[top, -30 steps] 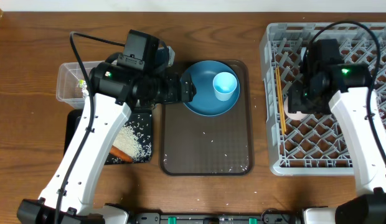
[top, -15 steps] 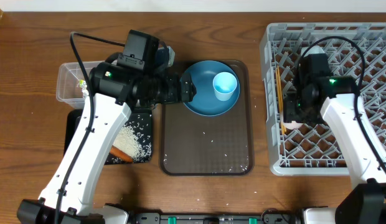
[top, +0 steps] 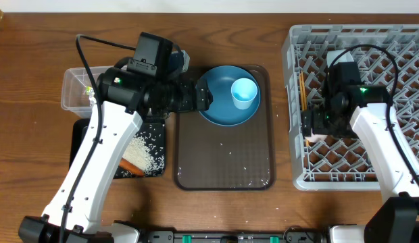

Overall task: Sort waste into correct bins and load items into the dishwasher rack
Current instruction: 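Lower the pink cup into the rack and open the right gripper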

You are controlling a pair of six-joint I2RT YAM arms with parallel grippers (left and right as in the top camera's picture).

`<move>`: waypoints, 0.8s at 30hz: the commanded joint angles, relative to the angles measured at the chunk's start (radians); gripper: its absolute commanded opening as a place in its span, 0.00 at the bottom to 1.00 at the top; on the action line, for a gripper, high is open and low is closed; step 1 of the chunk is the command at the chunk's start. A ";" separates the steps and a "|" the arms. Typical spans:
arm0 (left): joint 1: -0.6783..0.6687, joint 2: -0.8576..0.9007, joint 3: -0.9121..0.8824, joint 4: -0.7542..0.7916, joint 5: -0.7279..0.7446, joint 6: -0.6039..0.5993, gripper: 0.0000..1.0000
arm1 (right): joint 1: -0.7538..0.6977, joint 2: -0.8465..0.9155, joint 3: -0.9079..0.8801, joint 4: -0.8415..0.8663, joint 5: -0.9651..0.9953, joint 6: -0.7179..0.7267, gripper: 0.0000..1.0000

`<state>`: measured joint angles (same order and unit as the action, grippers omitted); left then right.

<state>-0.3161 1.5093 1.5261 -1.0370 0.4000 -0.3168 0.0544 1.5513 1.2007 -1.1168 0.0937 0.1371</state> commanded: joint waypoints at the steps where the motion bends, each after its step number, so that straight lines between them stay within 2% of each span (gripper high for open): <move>1: 0.003 0.004 -0.003 -0.002 -0.013 0.006 0.98 | -0.019 -0.001 0.074 -0.036 -0.009 -0.004 0.99; 9: 0.003 0.004 -0.003 -0.002 -0.013 0.006 0.98 | -0.021 -0.042 0.253 -0.147 -0.034 -0.003 0.99; 24: 0.003 0.004 -0.003 -0.002 -0.013 0.006 0.98 | -0.021 -0.053 0.254 -0.151 -0.034 -0.003 0.99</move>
<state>-0.3161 1.5093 1.5261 -1.0367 0.3927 -0.3164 0.0521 1.5032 1.4410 -1.2667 0.0631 0.1371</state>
